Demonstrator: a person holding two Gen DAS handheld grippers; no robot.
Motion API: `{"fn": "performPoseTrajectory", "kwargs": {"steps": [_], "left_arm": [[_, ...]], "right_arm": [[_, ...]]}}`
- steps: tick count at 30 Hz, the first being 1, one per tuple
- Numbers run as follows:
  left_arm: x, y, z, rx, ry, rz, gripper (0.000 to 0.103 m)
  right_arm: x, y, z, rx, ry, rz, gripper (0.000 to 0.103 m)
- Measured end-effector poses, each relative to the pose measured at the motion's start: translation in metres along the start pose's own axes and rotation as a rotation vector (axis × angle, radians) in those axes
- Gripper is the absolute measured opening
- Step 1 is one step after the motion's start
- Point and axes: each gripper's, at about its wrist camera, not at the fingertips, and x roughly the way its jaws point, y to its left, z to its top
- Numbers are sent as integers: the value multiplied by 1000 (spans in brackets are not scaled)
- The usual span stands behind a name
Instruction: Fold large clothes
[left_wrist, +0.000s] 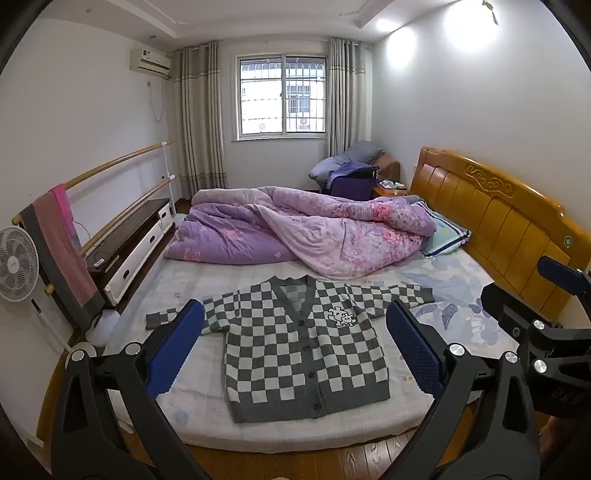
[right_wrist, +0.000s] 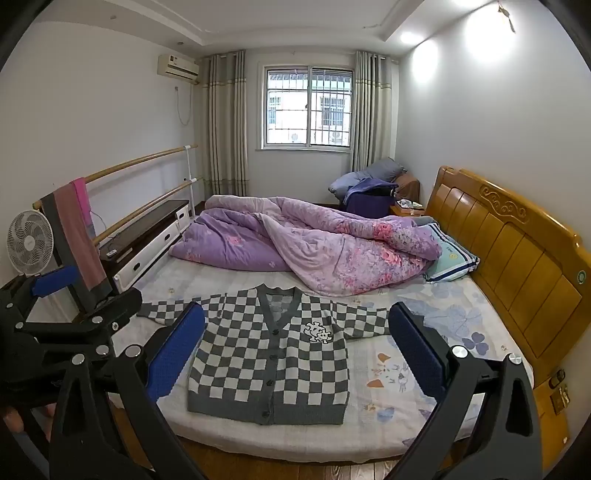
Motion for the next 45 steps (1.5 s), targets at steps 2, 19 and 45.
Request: {"fn": "performPoseTrajectory", "kwargs": {"steps": [2, 19, 45], "left_arm": [[1, 0, 0, 2, 4, 0, 98], [1, -1, 0, 5, -2, 3, 98], [5, 4, 0, -1, -1, 1, 98]], "right_arm": [[1, 2, 0, 4, -1, 5, 96], [10, 10, -3, 10, 9, 9, 96], [14, 11, -6, 13, 12, 12, 96]]}}
